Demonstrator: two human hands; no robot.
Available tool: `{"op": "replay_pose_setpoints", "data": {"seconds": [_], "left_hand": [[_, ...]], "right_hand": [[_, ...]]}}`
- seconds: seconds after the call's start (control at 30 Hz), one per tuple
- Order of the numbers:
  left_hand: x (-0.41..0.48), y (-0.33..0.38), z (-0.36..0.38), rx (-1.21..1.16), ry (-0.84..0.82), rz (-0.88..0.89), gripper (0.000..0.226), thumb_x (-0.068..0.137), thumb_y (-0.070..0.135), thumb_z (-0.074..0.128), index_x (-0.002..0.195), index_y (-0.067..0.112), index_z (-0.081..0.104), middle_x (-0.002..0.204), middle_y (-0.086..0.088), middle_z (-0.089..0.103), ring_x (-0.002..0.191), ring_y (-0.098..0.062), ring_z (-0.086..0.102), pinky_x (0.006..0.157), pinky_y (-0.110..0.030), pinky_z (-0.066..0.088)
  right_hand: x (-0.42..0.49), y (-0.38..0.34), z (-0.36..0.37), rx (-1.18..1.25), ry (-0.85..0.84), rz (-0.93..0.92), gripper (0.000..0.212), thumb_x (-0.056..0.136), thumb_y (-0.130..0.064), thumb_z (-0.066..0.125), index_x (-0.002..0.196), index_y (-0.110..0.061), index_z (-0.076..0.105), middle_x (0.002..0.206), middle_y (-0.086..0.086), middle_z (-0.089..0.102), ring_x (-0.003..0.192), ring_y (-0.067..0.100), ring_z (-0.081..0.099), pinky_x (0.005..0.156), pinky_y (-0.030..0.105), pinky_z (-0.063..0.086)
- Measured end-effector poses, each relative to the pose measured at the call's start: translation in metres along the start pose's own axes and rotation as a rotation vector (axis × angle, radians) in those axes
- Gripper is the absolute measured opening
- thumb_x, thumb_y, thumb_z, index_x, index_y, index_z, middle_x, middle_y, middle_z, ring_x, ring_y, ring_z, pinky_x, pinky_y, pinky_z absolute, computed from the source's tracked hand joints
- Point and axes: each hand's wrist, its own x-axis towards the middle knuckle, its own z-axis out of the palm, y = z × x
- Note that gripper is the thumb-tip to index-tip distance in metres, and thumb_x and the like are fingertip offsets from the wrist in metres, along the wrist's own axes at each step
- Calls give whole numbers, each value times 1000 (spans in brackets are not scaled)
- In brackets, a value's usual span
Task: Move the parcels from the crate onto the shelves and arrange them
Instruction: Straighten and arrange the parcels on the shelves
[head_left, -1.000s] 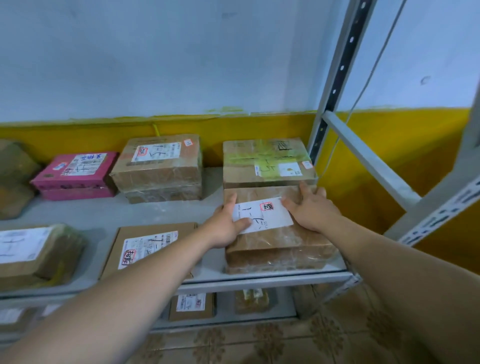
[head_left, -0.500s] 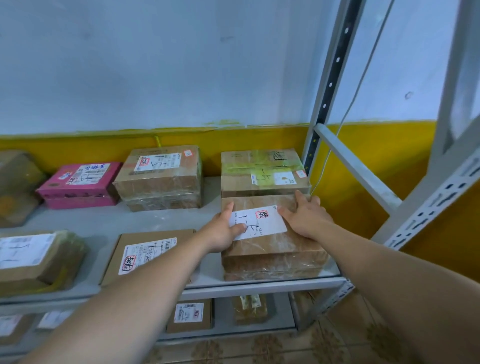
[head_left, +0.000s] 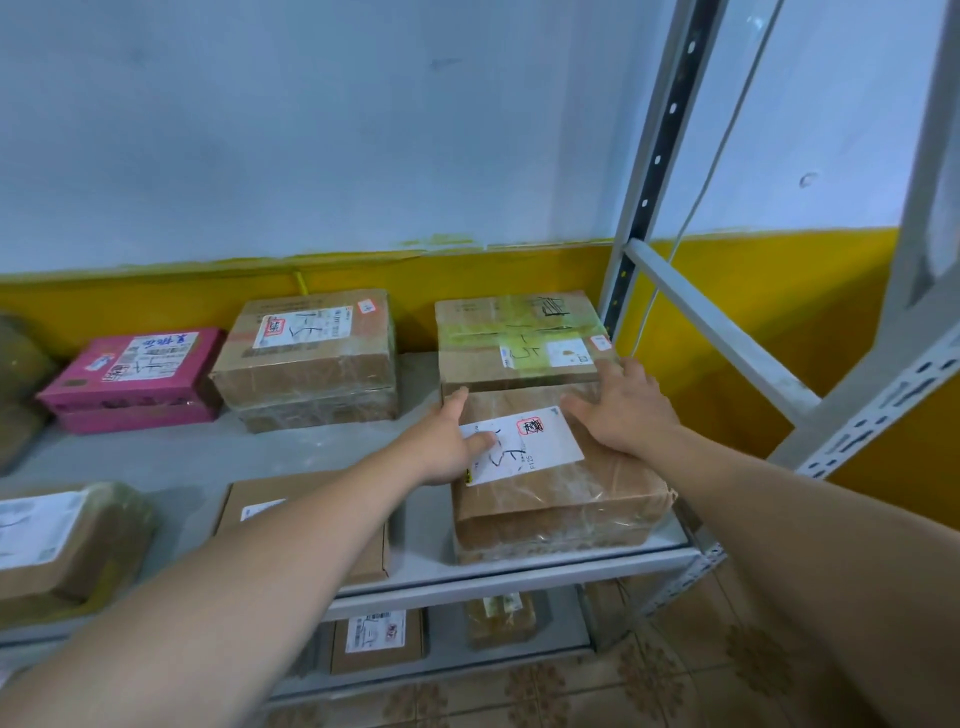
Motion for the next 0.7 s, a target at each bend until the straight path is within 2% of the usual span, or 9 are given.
{"op": "replay_pose_setpoints", "data": {"seconds": [0.1, 0.17, 0.33, 0.47, 0.6, 0.7], "left_hand": [[17, 1, -17, 24, 30, -25, 82, 94, 58, 47, 155, 26, 3, 163, -7, 8, 143, -30, 30, 115, -43, 29], [31, 4, -26, 24, 50, -37, 80, 94, 58, 46, 155, 27, 4, 162, -8, 10, 140, -32, 35, 112, -46, 33], [70, 6, -38, 8, 96, -89, 72, 97, 52, 45, 155, 28, 10, 160, -10, 20, 139, -32, 36, 111, -42, 35], [99, 3, -38, -56, 76, -137, 70, 95, 40, 57, 154, 25, 23, 155, -5, 33, 133, -27, 44, 108, -37, 39], [124, -3, -35, 6, 68, -157, 66, 95, 34, 59, 153, 23, 27, 159, -2, 24, 140, -24, 34, 115, -33, 28], [132, -8, -36, 58, 21, -161, 63, 100, 36, 50, 154, 27, 21, 163, -3, 10, 146, -24, 23, 115, -28, 19]], "right_hand": [[19, -5, -15, 22, 23, -32, 81, 93, -66, 44, 157, -25, 18, 161, 10, 18, 146, 34, 21, 114, 50, 30], [39, -8, -21, 14, 18, -41, 80, 94, -65, 44, 157, -24, 19, 161, 10, 18, 148, 33, 19, 115, 50, 30], [96, -15, -19, 1, -35, -64, 79, 95, -62, 45, 157, -22, 17, 164, 11, 14, 149, 36, 17, 116, 51, 31], [136, -14, -2, 5, -138, -27, 82, 93, -67, 44, 158, -28, 13, 166, 10, 2, 148, 42, 16, 116, 52, 26], [157, -15, 16, -75, -188, 5, 82, 94, -71, 35, 159, -32, 4, 165, 5, -15, 147, 44, 12, 114, 52, 26], [160, -19, 19, -95, -152, 26, 79, 95, -71, 30, 159, -35, 1, 165, 3, -16, 146, 42, 14, 112, 51, 28]]}}
